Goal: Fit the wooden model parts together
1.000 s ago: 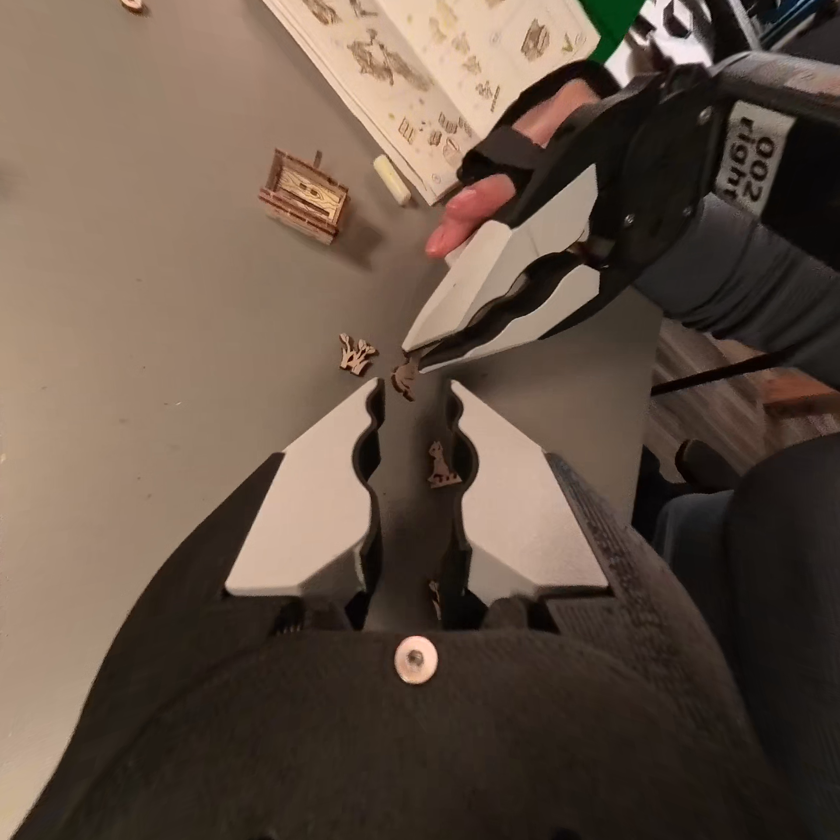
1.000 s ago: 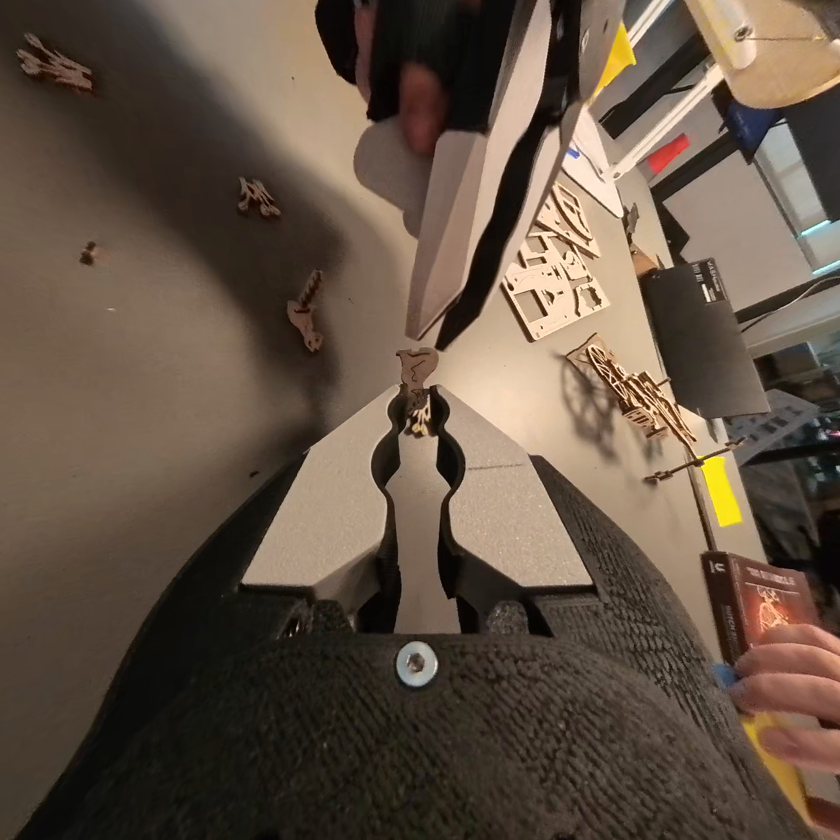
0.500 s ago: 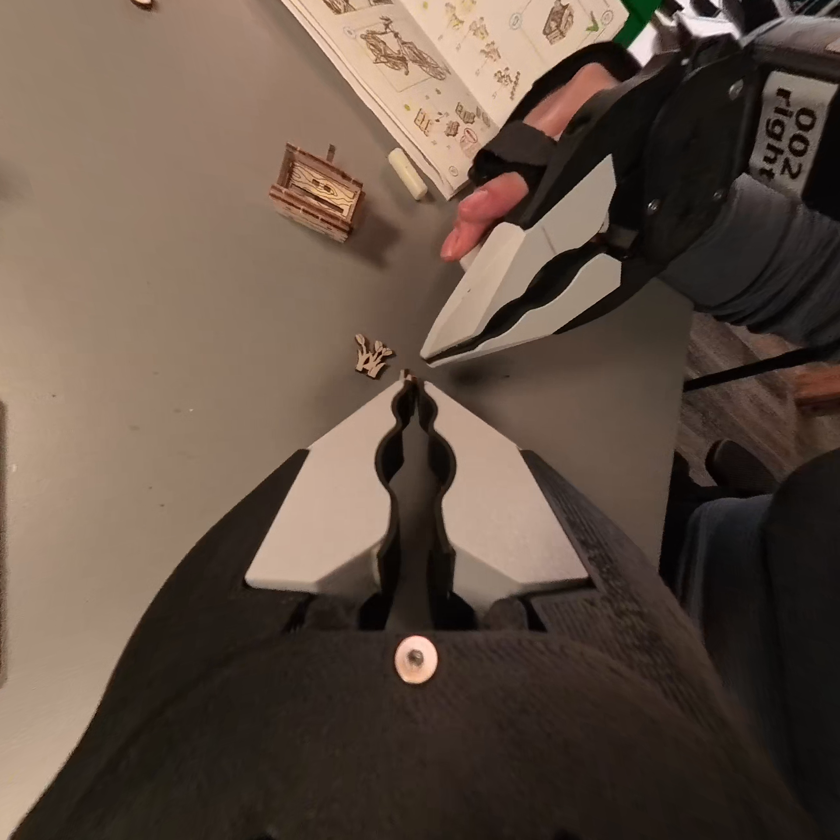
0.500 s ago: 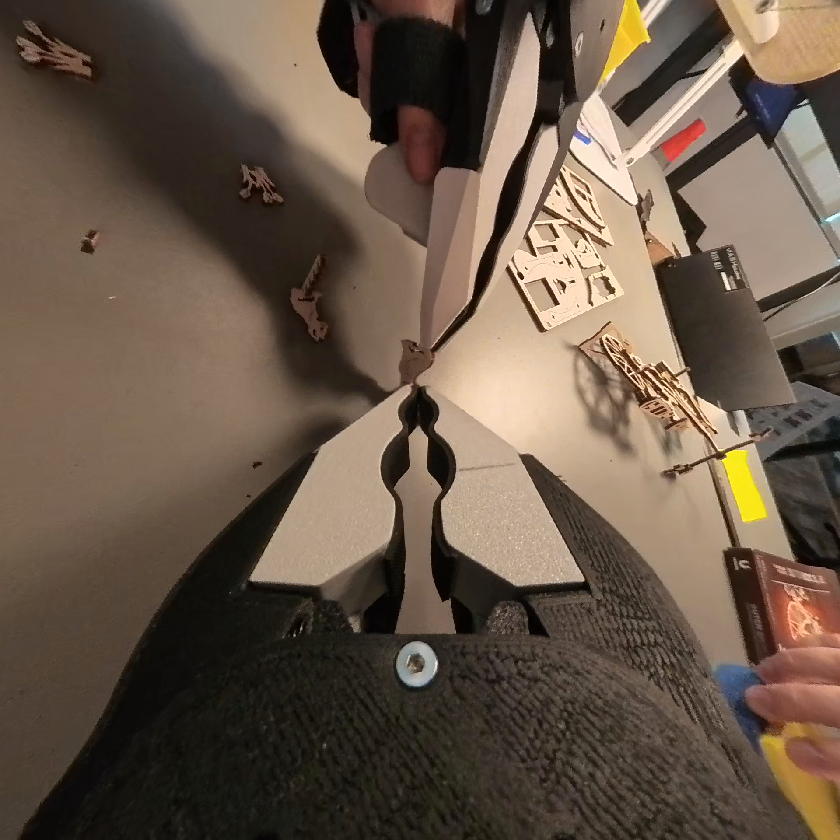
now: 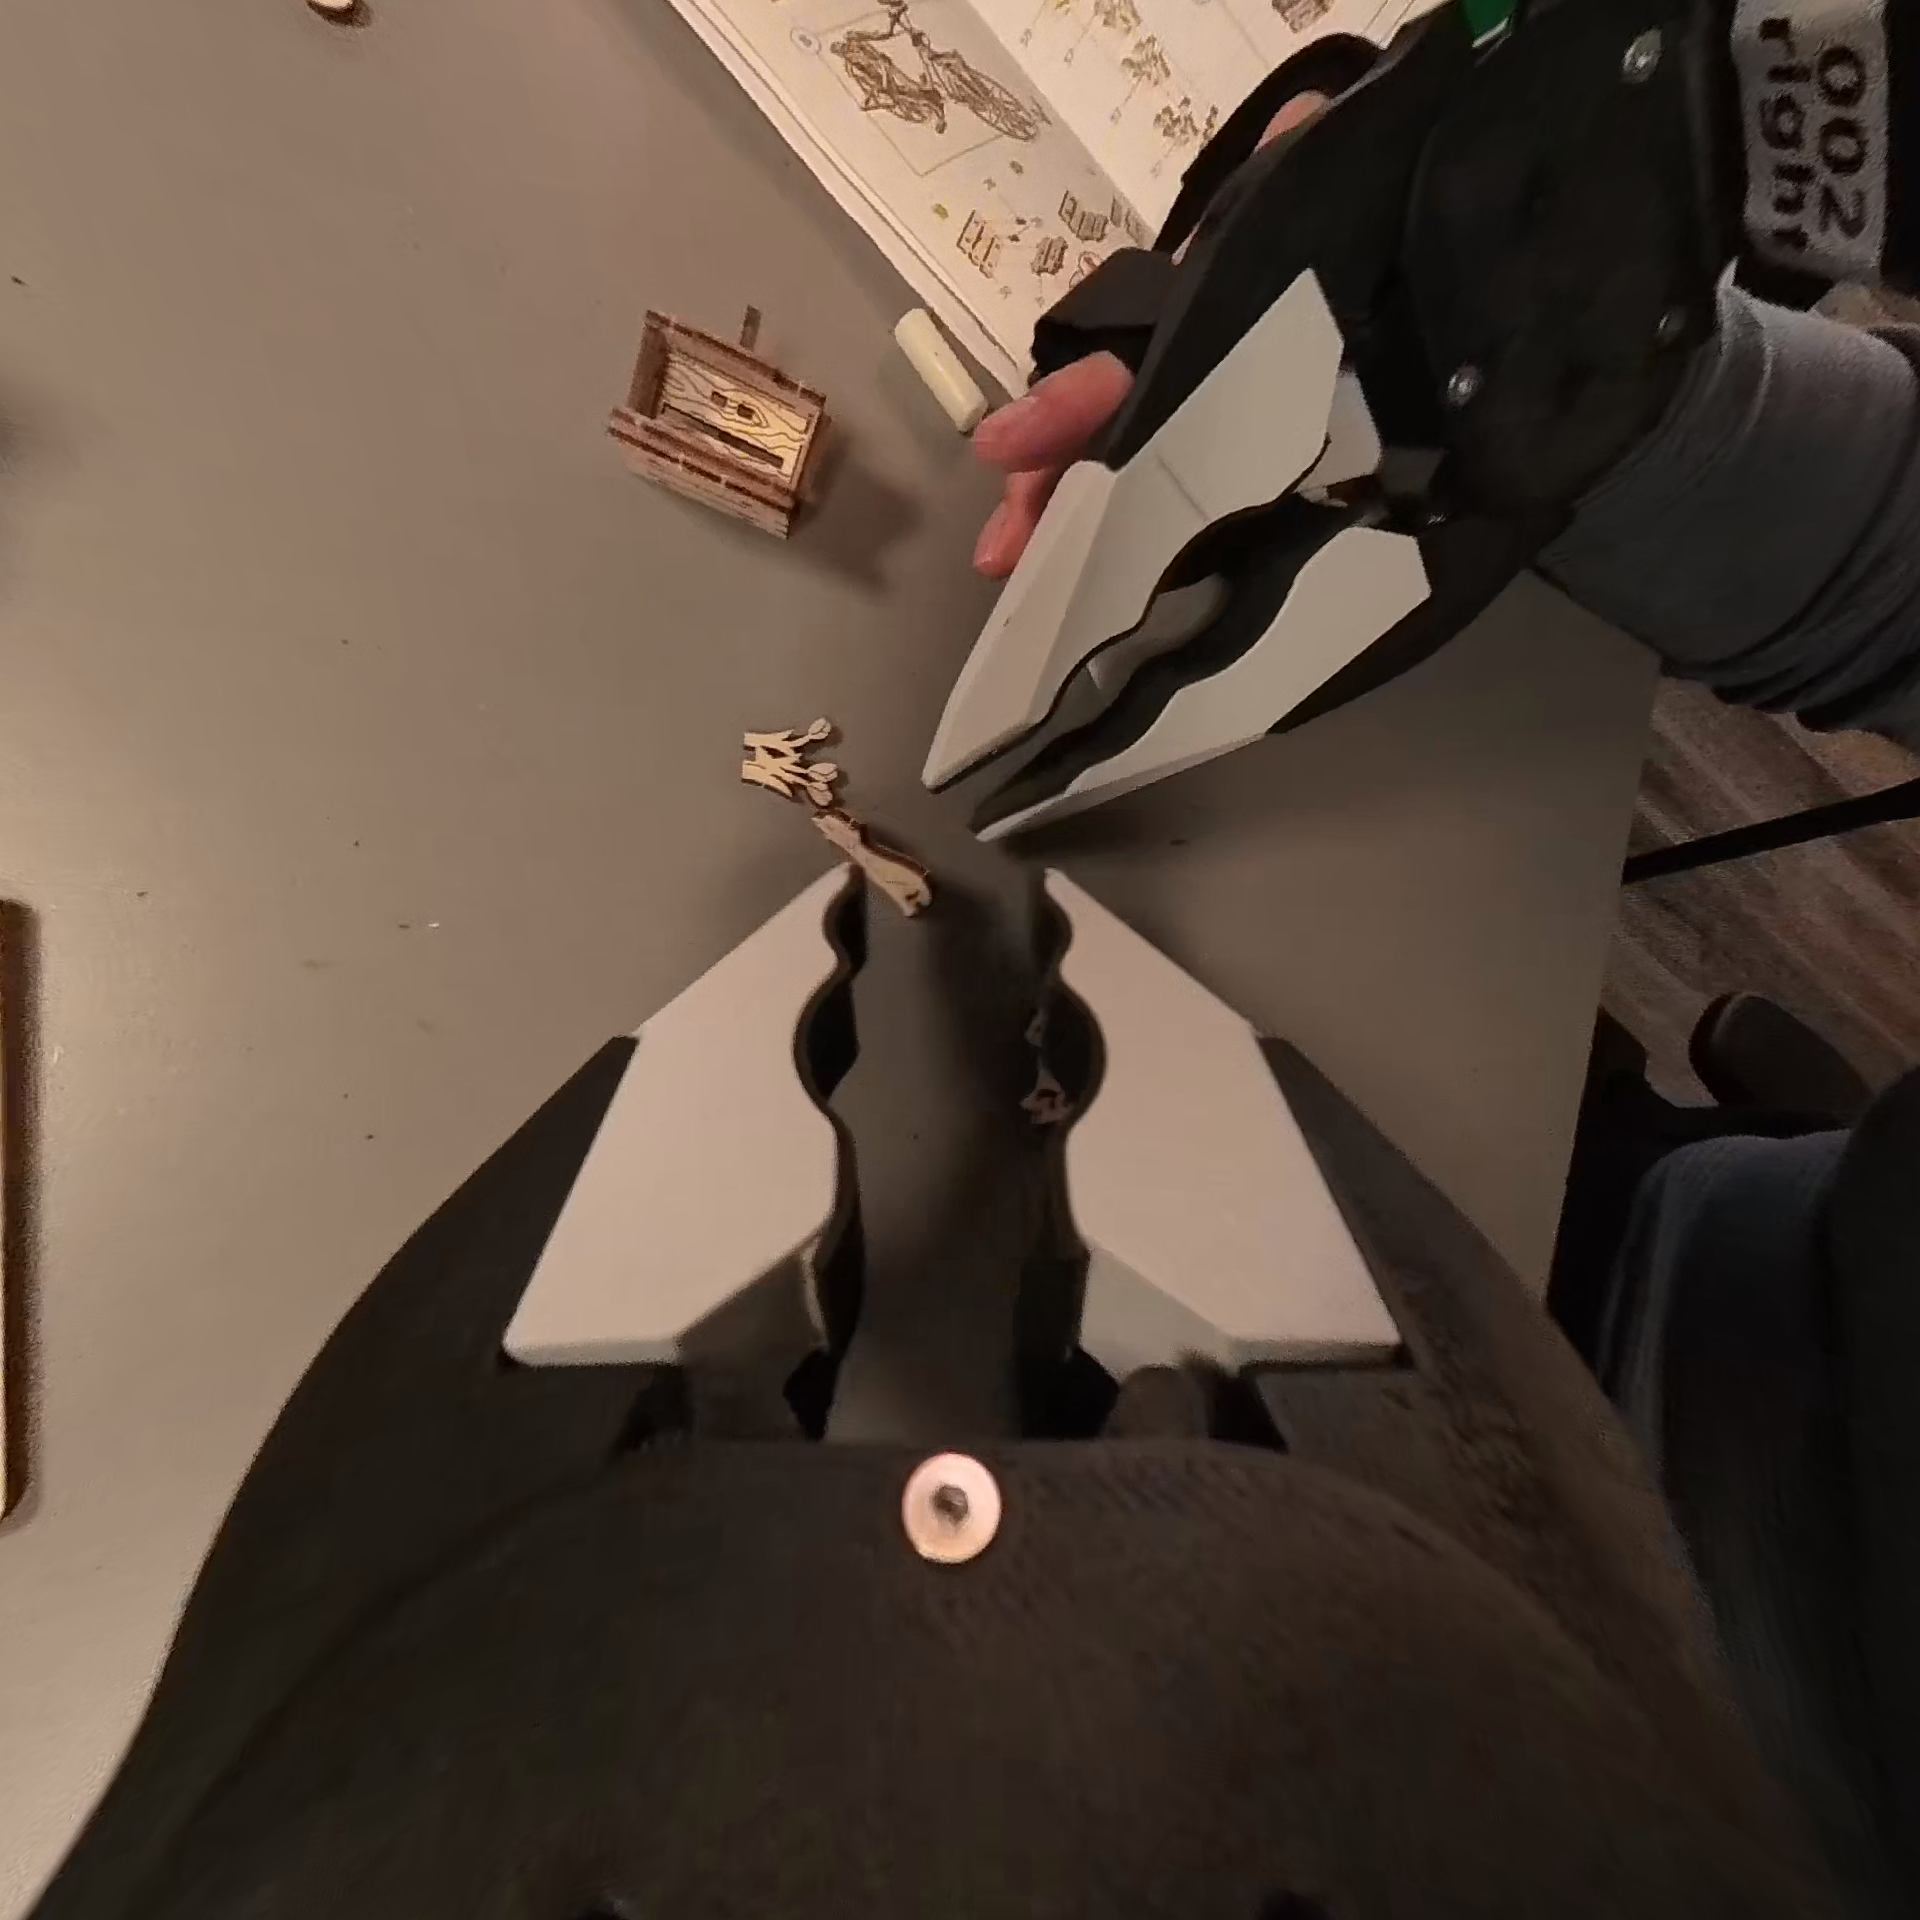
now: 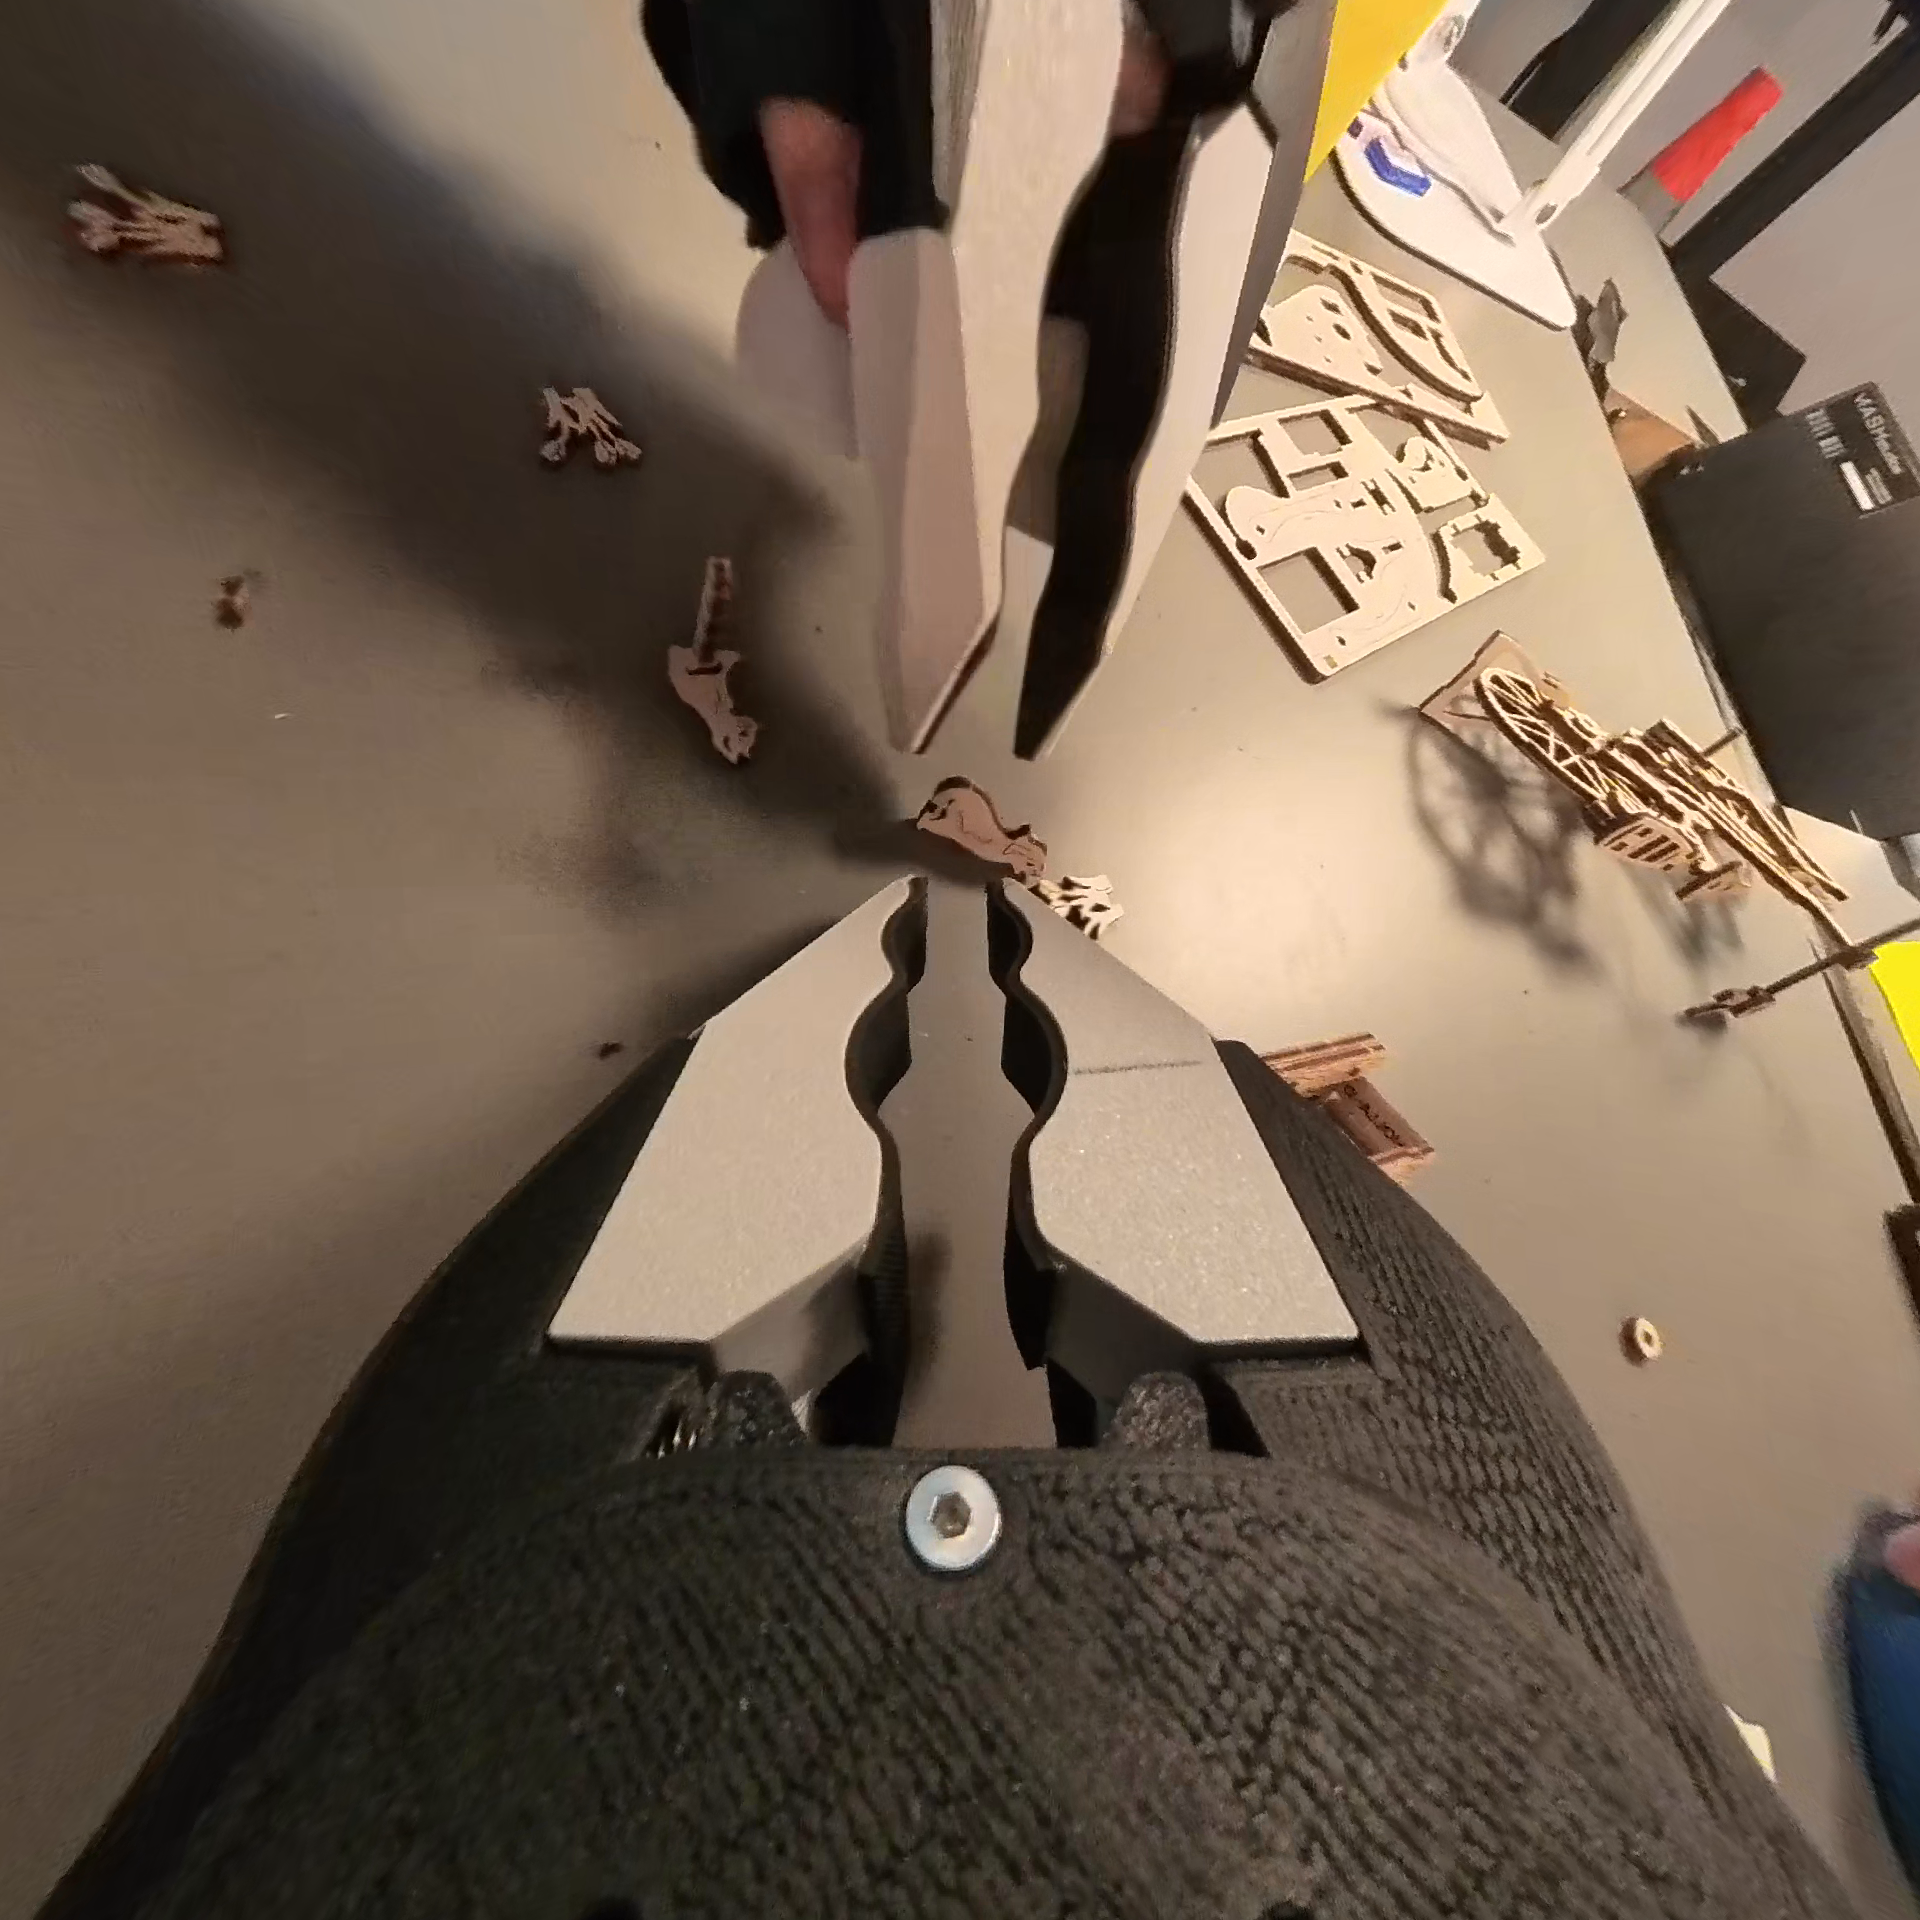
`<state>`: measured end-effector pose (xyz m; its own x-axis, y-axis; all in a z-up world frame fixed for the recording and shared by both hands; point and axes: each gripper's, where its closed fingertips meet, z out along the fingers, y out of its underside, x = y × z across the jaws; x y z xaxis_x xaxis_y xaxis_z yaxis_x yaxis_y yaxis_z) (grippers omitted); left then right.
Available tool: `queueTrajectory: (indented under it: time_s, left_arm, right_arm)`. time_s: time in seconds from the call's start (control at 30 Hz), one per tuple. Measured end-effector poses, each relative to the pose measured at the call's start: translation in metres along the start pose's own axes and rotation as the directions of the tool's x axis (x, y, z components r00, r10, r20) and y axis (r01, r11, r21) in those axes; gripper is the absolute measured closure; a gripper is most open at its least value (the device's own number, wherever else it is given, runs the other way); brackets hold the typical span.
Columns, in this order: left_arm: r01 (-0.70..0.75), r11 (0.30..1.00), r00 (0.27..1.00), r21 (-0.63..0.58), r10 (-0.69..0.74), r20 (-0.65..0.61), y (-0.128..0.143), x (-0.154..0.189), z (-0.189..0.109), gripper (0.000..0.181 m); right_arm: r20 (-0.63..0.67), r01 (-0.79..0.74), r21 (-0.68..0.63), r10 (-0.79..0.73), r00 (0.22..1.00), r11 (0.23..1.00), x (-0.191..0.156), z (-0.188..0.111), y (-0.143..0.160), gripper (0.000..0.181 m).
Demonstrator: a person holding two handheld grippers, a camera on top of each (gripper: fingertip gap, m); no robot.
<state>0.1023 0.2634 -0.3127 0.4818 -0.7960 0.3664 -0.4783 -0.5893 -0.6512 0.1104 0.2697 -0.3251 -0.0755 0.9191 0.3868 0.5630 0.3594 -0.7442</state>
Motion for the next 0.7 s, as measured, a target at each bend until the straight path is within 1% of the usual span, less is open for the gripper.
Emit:
queueTrajectory:
  time_s: [0.1,0.2,0.23,0.3,0.37,0.4,0.53,0.7]
  left_arm:
    - [0.000,0.999,0.999,-0.039,0.001,0.036,0.002,-0.001,0.005,0.142]
    - [-0.017,0.993,0.995,-0.120,0.029,0.099,0.010,-0.008,0.012,0.143]
    - [-0.020,0.990,0.993,-0.140,0.036,0.112,0.011,-0.010,0.014,0.145]
    - [-0.026,0.988,0.992,-0.149,0.044,0.120,0.011,-0.011,0.015,0.157]
    - [-0.029,0.986,0.992,-0.166,0.048,0.116,0.013,-0.012,0.017,0.177]
    - [-0.042,0.985,0.991,-0.166,0.062,0.117,0.013,-0.012,0.017,0.180]
    - [-0.159,0.973,0.971,-0.167,0.185,0.150,0.014,-0.013,0.012,0.180]
    - [-0.318,0.931,0.908,-0.180,0.354,0.225,0.011,-0.012,0.004,0.180]
  right_arm:
    - [-0.003,0.002,-0.007,-0.002,1.000,1.000,0.000,0.001,0.001,0.171]
    - [-0.010,-0.006,-0.003,0.006,1.000,1.000,0.001,0.000,0.001,0.171]
    - [-0.012,-0.008,-0.002,0.008,1.000,1.000,0.001,-0.001,0.001,0.171]
    - [-0.017,-0.008,0.001,0.008,1.000,1.000,0.002,-0.002,0.000,0.170]
    - [-0.020,-0.013,0.003,0.013,1.000,1.000,0.002,-0.003,0.000,0.168]
    - [-0.024,-0.019,0.006,0.019,1.000,1.000,0.002,-0.004,0.000,0.166]
    - [-0.060,-0.044,0.038,0.046,0.997,0.998,0.008,-0.009,-0.003,0.158]
    - [-0.086,0.000,0.038,0.004,0.996,0.999,0.005,-0.007,-0.007,0.154]
